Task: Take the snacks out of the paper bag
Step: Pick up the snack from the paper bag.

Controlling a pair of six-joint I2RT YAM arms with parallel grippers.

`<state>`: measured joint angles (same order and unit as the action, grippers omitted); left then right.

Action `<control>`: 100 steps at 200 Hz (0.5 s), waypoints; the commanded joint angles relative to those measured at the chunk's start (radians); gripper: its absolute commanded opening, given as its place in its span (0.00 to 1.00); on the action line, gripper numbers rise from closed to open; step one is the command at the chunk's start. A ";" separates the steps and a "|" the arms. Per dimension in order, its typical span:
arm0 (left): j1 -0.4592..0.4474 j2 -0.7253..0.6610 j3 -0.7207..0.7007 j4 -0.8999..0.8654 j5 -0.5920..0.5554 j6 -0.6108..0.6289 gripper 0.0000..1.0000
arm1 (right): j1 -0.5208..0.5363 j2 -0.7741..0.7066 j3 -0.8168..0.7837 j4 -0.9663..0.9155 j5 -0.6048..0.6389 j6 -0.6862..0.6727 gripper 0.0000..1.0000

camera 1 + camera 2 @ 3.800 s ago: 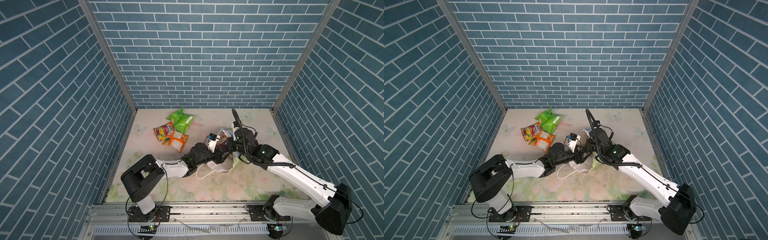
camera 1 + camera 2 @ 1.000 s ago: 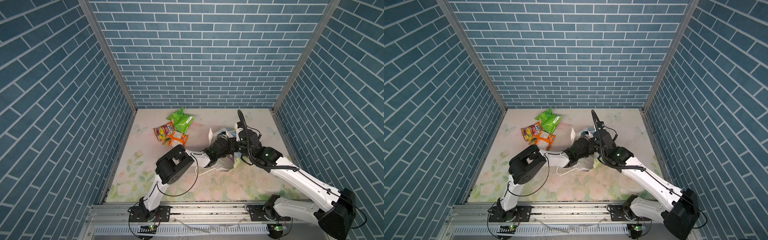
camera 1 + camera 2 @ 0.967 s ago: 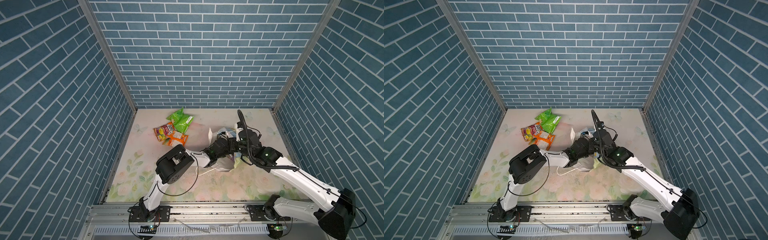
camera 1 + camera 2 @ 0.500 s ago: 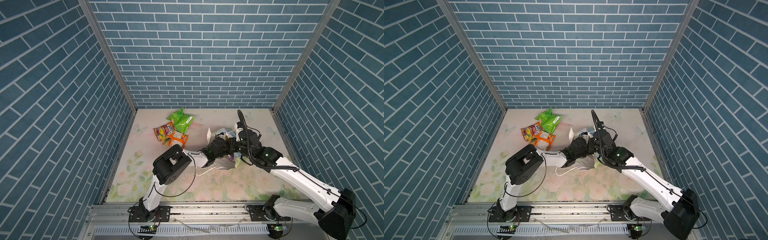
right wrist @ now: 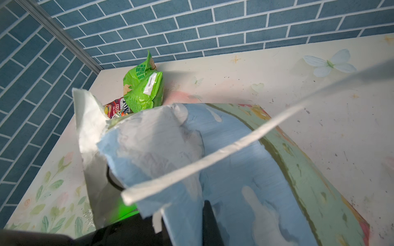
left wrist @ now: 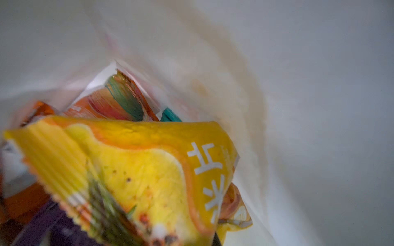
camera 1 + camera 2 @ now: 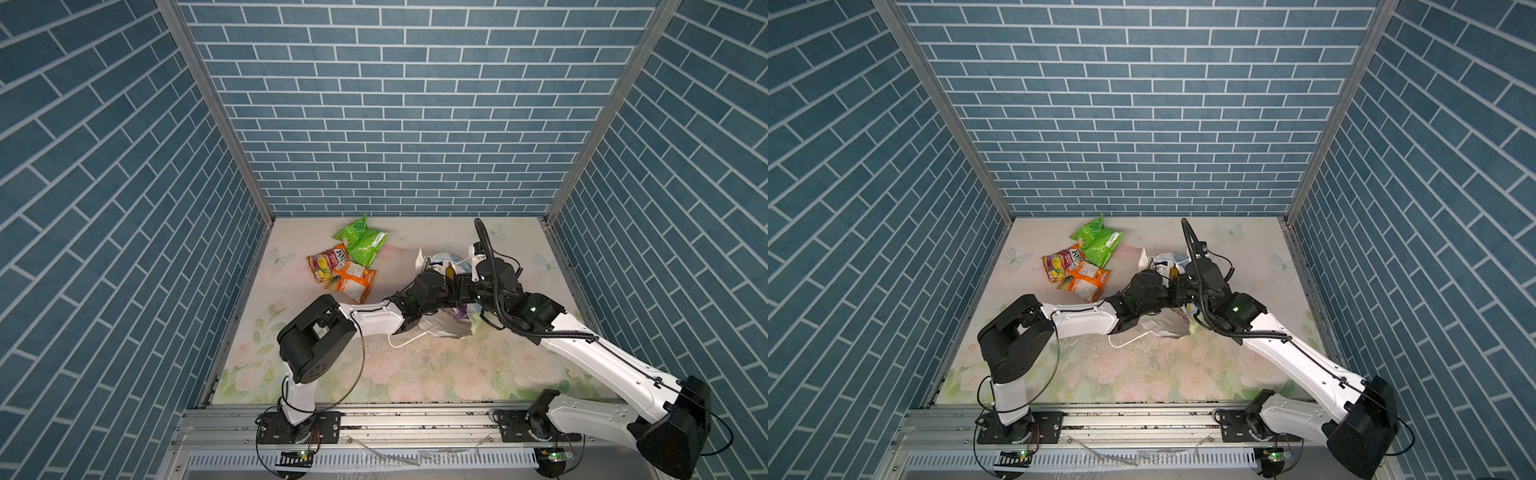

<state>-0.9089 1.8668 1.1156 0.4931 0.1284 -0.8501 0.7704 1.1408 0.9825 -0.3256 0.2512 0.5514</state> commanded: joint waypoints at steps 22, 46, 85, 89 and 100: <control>0.022 -0.105 -0.007 -0.014 -0.039 0.072 0.00 | 0.002 -0.026 0.031 -0.016 0.061 0.001 0.00; 0.022 -0.141 -0.011 -0.047 -0.040 0.094 0.00 | 0.001 -0.034 0.030 -0.016 0.076 -0.001 0.00; 0.026 -0.220 -0.041 -0.101 -0.076 0.137 0.00 | 0.001 -0.060 0.018 -0.009 0.092 0.002 0.00; 0.028 -0.227 -0.045 -0.106 -0.079 0.143 0.00 | 0.002 -0.063 0.017 -0.007 0.094 0.003 0.00; 0.028 -0.250 -0.056 -0.115 -0.089 0.152 0.00 | 0.001 -0.073 0.011 -0.004 0.097 0.005 0.00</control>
<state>-0.8944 1.6794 1.0798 0.3817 0.0864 -0.7483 0.7696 1.1133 0.9829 -0.3332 0.3199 0.5491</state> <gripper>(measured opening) 0.130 0.048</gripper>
